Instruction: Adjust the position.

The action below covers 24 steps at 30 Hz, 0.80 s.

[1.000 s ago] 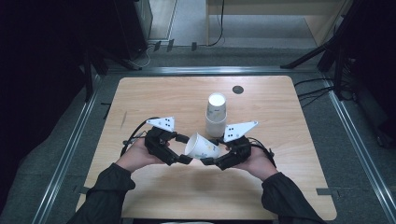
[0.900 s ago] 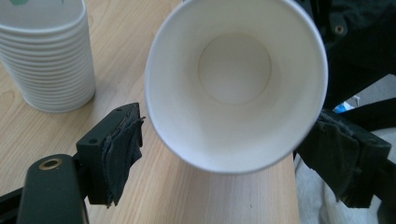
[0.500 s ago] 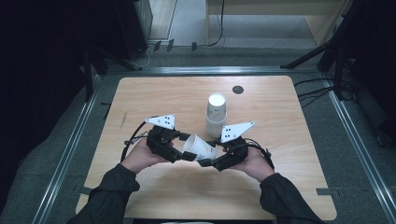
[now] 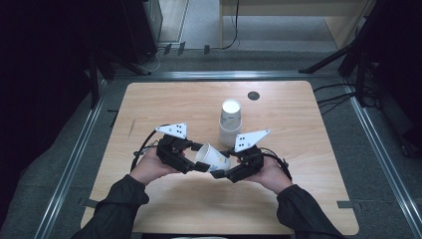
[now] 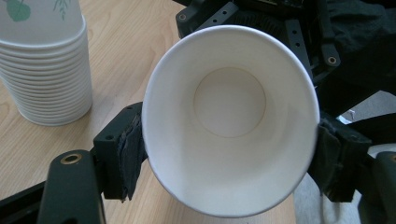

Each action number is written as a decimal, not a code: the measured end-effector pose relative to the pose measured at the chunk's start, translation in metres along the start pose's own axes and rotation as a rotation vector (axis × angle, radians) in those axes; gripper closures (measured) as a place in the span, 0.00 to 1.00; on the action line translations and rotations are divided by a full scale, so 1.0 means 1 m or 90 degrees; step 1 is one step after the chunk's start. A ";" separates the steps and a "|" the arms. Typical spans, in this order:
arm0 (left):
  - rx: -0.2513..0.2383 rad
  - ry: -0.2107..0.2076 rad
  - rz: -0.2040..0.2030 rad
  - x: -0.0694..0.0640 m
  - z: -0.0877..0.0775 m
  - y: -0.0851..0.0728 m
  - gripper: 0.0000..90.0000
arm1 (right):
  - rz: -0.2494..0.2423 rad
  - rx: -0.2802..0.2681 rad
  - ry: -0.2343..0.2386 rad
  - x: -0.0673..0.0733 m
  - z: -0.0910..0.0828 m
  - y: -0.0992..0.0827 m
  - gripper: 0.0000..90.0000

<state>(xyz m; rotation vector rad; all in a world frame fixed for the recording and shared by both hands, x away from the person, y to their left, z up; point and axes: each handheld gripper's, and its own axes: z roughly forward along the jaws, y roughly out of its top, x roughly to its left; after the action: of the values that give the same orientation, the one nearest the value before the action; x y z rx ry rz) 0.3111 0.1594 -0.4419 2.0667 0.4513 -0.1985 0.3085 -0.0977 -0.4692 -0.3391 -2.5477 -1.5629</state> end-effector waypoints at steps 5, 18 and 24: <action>-0.004 -0.006 -0.005 0.001 -0.001 0.000 0.27 | 0.002 -0.005 0.000 -0.001 0.000 0.000 0.37; -0.024 0.026 -0.009 0.004 -0.019 0.002 0.27 | 0.015 0.021 -0.013 -0.002 0.003 -0.002 0.28; -0.044 0.055 -0.018 0.008 -0.038 0.002 0.27 | 0.008 0.038 -0.032 -0.004 0.001 -0.004 0.28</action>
<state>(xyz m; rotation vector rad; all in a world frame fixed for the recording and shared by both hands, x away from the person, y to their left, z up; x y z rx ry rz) 0.3182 0.1925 -0.4234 2.0071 0.5330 -0.1094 0.3112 -0.0992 -0.4737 -0.3905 -2.6186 -1.4884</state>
